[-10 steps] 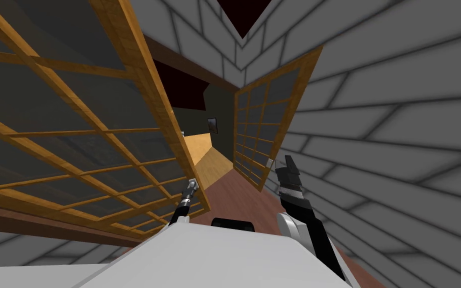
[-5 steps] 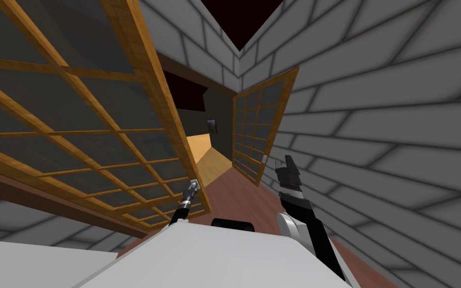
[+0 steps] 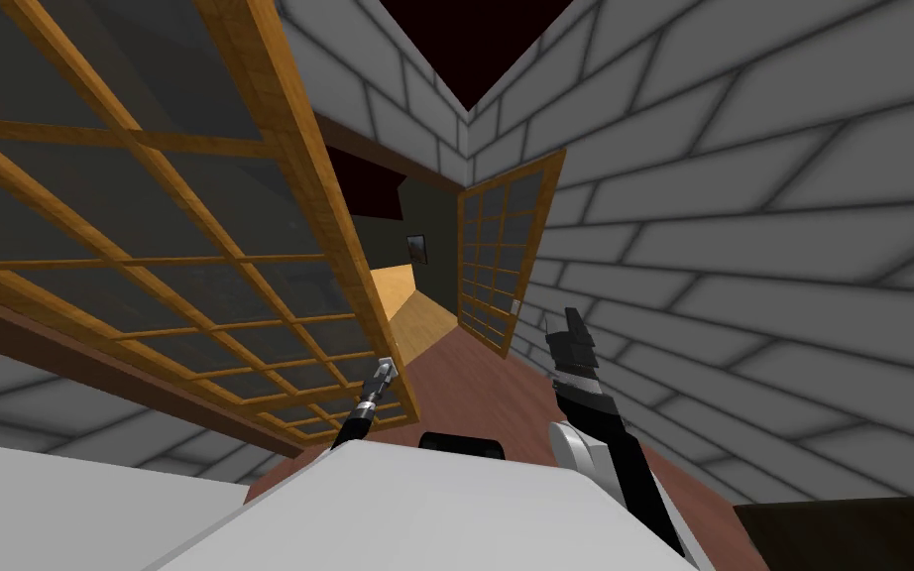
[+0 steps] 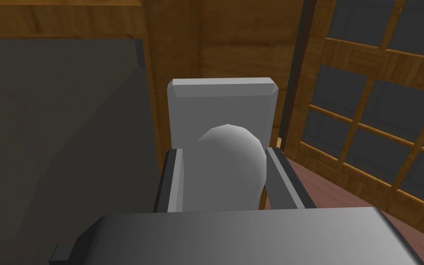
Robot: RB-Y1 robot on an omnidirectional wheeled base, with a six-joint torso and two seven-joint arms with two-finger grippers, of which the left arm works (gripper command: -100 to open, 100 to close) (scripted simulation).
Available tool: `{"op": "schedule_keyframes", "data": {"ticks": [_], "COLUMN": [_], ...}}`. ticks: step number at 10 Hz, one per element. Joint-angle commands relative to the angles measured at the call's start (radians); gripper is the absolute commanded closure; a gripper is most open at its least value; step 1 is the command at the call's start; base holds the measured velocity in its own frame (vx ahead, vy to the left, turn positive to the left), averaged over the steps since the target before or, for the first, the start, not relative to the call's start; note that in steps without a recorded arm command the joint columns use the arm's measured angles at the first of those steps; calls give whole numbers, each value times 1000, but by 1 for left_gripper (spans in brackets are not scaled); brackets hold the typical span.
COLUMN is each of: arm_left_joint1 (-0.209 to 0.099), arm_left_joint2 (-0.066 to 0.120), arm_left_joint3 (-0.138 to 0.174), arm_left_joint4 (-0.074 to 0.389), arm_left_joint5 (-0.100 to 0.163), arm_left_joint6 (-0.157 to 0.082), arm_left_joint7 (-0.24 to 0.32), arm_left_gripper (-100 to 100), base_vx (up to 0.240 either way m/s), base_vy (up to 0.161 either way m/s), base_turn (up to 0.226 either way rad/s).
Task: Pull the door open
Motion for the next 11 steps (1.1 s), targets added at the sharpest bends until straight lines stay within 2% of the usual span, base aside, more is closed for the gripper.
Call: {"op": "schedule_keyframes", "data": {"ticks": [1,3,4,5,11], "arm_left_joint1": [8,19,15,29,74], "arm_left_joint2": [14,29,23,36,93], "arm_left_joint3": [-17,-37,-31,-48,-108], "arm_left_joint4": [-3,-10,-7,-6,-8], "arm_left_joint5": [-10,-20,-17,-28,-71], "arm_left_joint6": [-17,-29,-24,-41,-120], "arm_left_joint7": [22,42,34,54,129], "arm_left_gripper": [100,100,100,100,100], "base_vx": [-196,-228,-95,-135,-208], "base_vy": [20,25,8,20,44], "base_turn": [-66,-71,-20,-88,-93]}}
